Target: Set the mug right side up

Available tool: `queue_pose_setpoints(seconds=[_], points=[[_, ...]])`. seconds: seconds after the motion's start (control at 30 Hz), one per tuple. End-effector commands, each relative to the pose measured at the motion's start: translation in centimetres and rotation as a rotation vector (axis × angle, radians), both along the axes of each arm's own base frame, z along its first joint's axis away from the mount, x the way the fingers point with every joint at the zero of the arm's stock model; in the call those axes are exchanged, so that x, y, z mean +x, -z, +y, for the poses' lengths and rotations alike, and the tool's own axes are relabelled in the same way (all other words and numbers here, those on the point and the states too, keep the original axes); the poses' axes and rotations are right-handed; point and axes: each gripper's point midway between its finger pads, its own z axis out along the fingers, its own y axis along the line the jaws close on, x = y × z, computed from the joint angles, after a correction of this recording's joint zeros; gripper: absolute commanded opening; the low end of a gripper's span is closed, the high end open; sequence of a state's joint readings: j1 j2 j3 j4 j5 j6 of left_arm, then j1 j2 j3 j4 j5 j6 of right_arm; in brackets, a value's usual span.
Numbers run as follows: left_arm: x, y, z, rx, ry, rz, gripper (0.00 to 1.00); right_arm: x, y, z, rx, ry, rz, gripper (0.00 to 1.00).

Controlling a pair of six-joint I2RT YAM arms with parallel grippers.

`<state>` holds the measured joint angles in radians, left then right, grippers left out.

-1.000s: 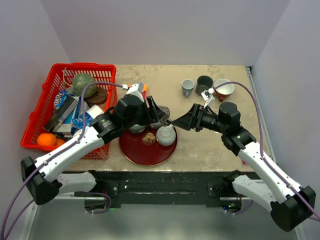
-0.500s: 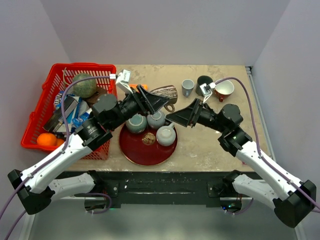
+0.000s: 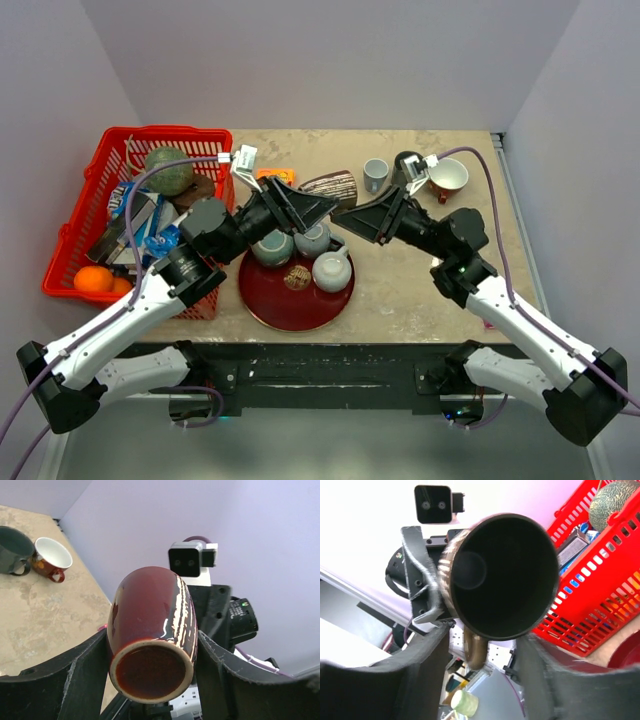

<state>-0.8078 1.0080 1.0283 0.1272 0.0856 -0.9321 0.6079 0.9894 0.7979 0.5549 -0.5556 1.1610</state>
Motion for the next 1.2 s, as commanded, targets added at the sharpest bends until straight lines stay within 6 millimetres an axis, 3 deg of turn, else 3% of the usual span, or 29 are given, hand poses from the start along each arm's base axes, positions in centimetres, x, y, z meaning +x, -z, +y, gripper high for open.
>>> queue_pose_setpoints(seconds=[0.0,0.17,0.2,0.23,0.33,0.37,0.4,0.5,0.57,0.6,0.63,0.67,0.7,0.77,0.8,0.87,0.9,0.97,1.0,1.07,1.17], points=[[-1.5,-3.7,0.5,-0.125,0.046,-0.113,0.28,-0.8,-3.3,-0.1,0.091,-0.008,-0.086,0.49],[-1.7,-3.5,0.4,-0.13,0.056,-0.114,0.28,-0.4,-3.3,0.1,0.089,0.003,-0.073,0.19],[-1.6,-3.2,0.3,-0.123,0.056,-0.11,0.29,-0.4,-3.1,0.2,0.082,0.003,-0.061,0.07],[-1.6,-3.1,0.4,-0.121,0.056,-0.11,0.32,-0.3,-3.0,0.2,0.078,0.005,-0.057,0.01],[-1.7,-2.9,0.3,-0.103,0.062,-0.131,0.52,0.1,-2.7,0.2,0.068,0.024,-0.043,0.0],[-1.8,-3.0,0.2,-0.093,0.063,-0.144,0.62,0.2,-2.7,0.1,0.065,0.03,-0.044,0.0],[-1.9,-3.0,0.2,-0.084,0.07,-0.154,0.79,0.4,-2.5,0.1,0.057,0.044,-0.036,0.0],[-1.7,-2.4,0.3,-0.028,0.053,-0.173,0.98,0.6,-2.2,-0.1,0.019,0.071,-0.036,0.0],[-1.3,-1.6,0.5,0.038,0.032,-0.173,0.99,0.9,-2.9,-0.5,-0.001,0.114,-0.071,0.0],[-1.0,-1.4,0.6,0.062,0.017,-0.172,0.99,1.3,-1.9,-0.6,-0.054,0.135,-0.043,0.0],[-0.7,-1.1,0.9,0.097,-0.004,-0.181,0.99,2.4,-1.6,-1.1,-0.106,0.217,-0.073,0.0],[-0.5,-0.1,1.1,0.146,-0.017,-0.148,0.99,2.6,-3.0,-2.0,-0.123,0.272,-0.1,0.0],[0.1,0.3,1.5,0.172,-0.05,-0.14,0.99,3.5,-1.2,-2.5,-0.212,0.319,-0.052,0.0],[0.5,2.4,2.3,0.264,-0.086,-0.093,0.99,5.2,-1.7,-4.0,-0.294,0.451,-0.073,0.0],[1.0,2.8,2.8,0.288,-0.126,-0.079,0.99,5.7,0.0,-4.6,-0.372,0.48,-0.027,0.0],[1.4,4.1,3.7,0.351,-0.16,-0.052,0.99,7.1,0.2,-6.2,-0.437,0.591,-0.014,0.0],[1.9,4.5,4.3,0.371,-0.203,-0.038,0.99,7.6,1.7,-6.9,-0.5,0.626,0.026,0.0],[2.2,5.9,5.2,0.426,-0.243,0.001,0.99,8.5,2.1,-8.6,-0.564,0.715,0.043,0.0],[2.4,6.1,5.7,0.437,-0.269,0.011,0.99,9.4,3.6,-10.2,-0.642,0.798,0.087,0.0],[2.4,7.0,6.1,0.474,-0.277,0.023,0.99,10.3,4.1,-12.4,-0.731,0.895,0.092,0.0],[2.4,7.8,6.3,0.506,-0.278,0.04,0.99,12.1,6.7,-17.8,-0.935,1.09,0.16,0.0]])
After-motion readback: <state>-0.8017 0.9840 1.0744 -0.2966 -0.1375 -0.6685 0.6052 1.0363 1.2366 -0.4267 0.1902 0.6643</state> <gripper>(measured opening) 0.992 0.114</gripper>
